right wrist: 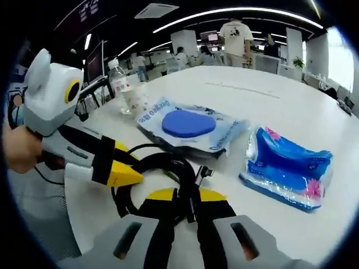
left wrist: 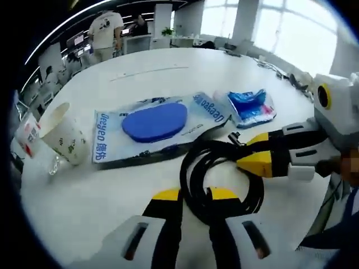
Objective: Arrange the tabletop items into an orderly group along one side of the table until the central work area is clear of visible clutter.
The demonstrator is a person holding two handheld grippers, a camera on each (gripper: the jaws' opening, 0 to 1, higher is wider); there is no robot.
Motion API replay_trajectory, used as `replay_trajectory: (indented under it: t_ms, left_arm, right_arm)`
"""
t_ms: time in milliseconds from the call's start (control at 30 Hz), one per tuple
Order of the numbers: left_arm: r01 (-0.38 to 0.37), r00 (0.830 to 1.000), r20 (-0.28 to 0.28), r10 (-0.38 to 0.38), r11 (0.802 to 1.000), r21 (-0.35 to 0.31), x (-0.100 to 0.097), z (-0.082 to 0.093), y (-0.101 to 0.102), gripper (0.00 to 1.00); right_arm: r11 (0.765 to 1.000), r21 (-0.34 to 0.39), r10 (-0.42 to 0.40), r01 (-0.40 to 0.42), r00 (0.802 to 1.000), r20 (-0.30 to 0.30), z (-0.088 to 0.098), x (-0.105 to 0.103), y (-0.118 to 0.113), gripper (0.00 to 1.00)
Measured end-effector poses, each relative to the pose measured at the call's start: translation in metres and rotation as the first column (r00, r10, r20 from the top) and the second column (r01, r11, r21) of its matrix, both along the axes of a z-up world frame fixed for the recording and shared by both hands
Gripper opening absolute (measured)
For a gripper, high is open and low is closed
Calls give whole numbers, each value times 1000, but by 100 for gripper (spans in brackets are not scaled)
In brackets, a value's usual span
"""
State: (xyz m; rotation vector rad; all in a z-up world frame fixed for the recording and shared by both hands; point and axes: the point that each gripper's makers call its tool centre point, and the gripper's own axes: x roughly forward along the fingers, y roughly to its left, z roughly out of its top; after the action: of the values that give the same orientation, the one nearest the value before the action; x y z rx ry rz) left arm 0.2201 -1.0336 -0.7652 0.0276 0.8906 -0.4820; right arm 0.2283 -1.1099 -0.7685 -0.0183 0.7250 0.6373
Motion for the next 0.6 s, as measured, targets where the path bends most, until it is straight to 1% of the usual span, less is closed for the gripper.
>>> replay_trajectory:
  t_ms: [67, 133, 233, 300, 433, 533, 600]
  left_arm:
    - [9, 1000, -1, -9, 1000, 0, 0, 0, 2, 14]
    - [35, 999, 2, -35, 999, 24, -2, 0, -1, 13]
    - [25, 1000, -8, -24, 999, 23, -4, 1, -3, 11]
    - [11, 1000, 0, -11, 1000, 14, -6, 5, -3, 10]
    - [3, 1000, 22, -3, 1000, -19, -11, 16, -7, 9]
    - [24, 999, 33, -23, 999, -28, -16, 23, -12, 8]
    - [45, 998, 50, -44, 999, -27, -19, 28, -17, 8]
  right_arm:
    - [1000, 0, 13, -13, 1000, 4, 2, -2, 0, 9]
    - [1000, 2, 16, -16, 1000, 0, 3, -4, 1, 9]
    - [1000, 7, 4, -4, 1000, -3, 6, -8, -1, 9]
    - [1000, 29, -10, 10, 1000, 5, 12, -9, -3, 8]
    - [999, 43, -5, 4, 1000, 31, 23, -18, -7, 8]
    - [999, 53, -10, 8, 999, 41, 29, -25, -12, 8]
    - [998, 67, -23, 20, 999, 44, 34, -29, -17, 8]
